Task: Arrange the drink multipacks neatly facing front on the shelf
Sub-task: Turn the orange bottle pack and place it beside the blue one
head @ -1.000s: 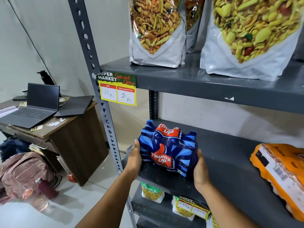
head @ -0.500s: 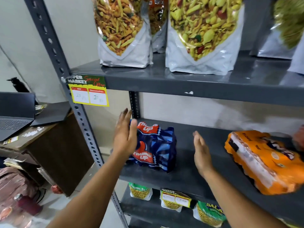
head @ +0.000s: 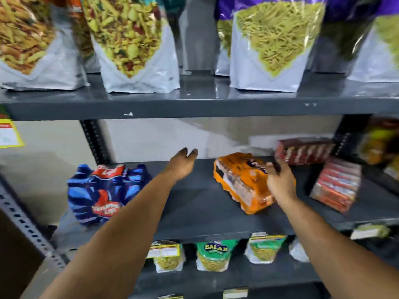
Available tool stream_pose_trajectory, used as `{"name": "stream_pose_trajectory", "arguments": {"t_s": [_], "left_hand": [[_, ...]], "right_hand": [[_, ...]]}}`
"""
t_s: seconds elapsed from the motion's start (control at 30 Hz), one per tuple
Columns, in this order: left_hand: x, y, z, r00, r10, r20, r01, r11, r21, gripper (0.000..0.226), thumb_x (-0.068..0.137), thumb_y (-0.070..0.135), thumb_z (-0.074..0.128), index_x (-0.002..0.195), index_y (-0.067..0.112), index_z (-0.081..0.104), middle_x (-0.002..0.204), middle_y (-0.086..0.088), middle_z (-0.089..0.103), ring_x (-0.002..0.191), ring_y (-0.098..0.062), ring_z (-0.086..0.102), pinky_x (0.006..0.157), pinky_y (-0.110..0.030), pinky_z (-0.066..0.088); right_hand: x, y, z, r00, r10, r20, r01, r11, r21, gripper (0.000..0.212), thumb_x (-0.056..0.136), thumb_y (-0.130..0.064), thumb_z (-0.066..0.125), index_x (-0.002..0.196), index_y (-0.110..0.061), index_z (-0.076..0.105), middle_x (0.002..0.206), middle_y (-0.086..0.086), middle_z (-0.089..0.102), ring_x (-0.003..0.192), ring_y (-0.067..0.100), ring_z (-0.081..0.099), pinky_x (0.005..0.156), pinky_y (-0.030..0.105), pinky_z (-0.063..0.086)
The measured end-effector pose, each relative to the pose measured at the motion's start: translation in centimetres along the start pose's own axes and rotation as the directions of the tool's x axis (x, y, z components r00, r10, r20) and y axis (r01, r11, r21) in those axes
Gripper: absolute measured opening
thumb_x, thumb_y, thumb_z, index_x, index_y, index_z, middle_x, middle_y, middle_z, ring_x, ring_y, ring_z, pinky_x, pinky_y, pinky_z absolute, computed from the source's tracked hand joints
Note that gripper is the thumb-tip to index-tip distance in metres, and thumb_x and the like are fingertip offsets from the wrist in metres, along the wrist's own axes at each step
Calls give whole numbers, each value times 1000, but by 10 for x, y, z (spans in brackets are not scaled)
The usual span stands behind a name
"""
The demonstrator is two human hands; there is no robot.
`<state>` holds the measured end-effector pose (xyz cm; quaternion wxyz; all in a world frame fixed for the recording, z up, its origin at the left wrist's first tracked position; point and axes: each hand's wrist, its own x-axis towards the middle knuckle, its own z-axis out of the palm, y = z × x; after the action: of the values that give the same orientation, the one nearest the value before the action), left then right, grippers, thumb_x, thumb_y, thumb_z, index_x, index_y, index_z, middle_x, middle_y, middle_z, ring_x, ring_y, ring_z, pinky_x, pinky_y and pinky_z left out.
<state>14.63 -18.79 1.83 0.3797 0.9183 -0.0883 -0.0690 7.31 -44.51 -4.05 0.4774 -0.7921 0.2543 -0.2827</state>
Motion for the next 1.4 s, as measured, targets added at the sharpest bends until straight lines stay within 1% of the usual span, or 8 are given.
{"name": "stream_pose_trajectory", "arguments": {"t_s": [0.13, 0.23, 0.3, 0.5, 0.67, 0.83, 1.1, 1.4], "left_hand": [[16, 7, 39, 997, -54, 60, 61, 992, -113, 50, 103, 40, 33, 132, 4, 53, 126, -18, 56, 116, -31, 52, 90, -32, 36], [38, 15, 54, 994, -93, 63, 101, 983, -151, 38, 101, 40, 33, 95, 9, 52, 88, -6, 48, 84, -23, 44, 78, -31, 32], [50, 22, 58, 991, -111, 78, 125, 971, -206, 35, 102, 40, 32, 103, 10, 49, 79, -4, 43, 76, -22, 43, 79, -32, 29], [89, 38, 80, 971, -127, 203, 181, 944, -275, 54, 103, 42, 33, 139, 4, 47, 138, -19, 53, 125, -33, 50, 99, -35, 36], [107, 31, 97, 961, -30, 276, 108, 956, -273, 28, 99, 22, 49, 73, 18, 61, 73, -1, 59, 65, -10, 53, 61, -24, 42], [119, 16, 99, 961, 51, 271, 49, 935, -351, 18, 92, 25, 60, 88, 14, 73, 94, -13, 75, 90, -28, 72, 89, -41, 56], [130, -11, 107, 970, 116, 215, 37, 800, -599, 28, 92, 1, 59, 120, 0, 64, 103, -10, 71, 84, -20, 69, 76, -28, 59], [129, -30, 96, 976, 148, 162, -25, 811, -585, 34, 93, 0, 56, 125, 8, 64, 113, -10, 71, 100, -23, 66, 69, -18, 57]], "right_hand": [[22, 43, -18, 980, 194, 38, -194, 981, -9, 70, 75, -60, 42, 114, -6, 62, 118, 23, 66, 107, 41, 60, 87, 43, 45], [27, 46, -19, 931, 347, 114, -358, 928, 104, 55, 88, -46, 51, 124, -6, 61, 130, 19, 61, 117, 35, 56, 96, 41, 42], [30, 49, -16, 907, 391, 155, -412, 901, 134, 46, 96, -38, 50, 130, -7, 57, 136, 16, 57, 124, 34, 52, 97, 38, 38], [40, 57, -9, 923, 359, 136, -376, 917, 134, 52, 98, -44, 45, 133, -6, 54, 136, 18, 57, 122, 35, 53, 91, 34, 38], [39, 66, -4, 947, 283, 151, -307, 935, 175, 44, 97, -45, 47, 111, -7, 65, 109, 13, 69, 83, 12, 61, 63, 23, 43], [38, 69, 5, 941, 325, 90, -336, 876, 347, 23, 95, -41, 53, 97, -19, 61, 95, 6, 68, 82, 16, 63, 66, 29, 49], [26, 60, 17, 949, 289, -125, -198, 857, 475, 20, 85, -28, 71, 99, -15, 74, 100, 12, 74, 89, 21, 69, 73, 28, 50], [-25, 29, 31, 960, -246, -134, 267, 949, 167, 51, 69, -67, 66, 107, -34, 71, 102, -17, 50, 101, 17, 51, 90, 17, 40]]}}
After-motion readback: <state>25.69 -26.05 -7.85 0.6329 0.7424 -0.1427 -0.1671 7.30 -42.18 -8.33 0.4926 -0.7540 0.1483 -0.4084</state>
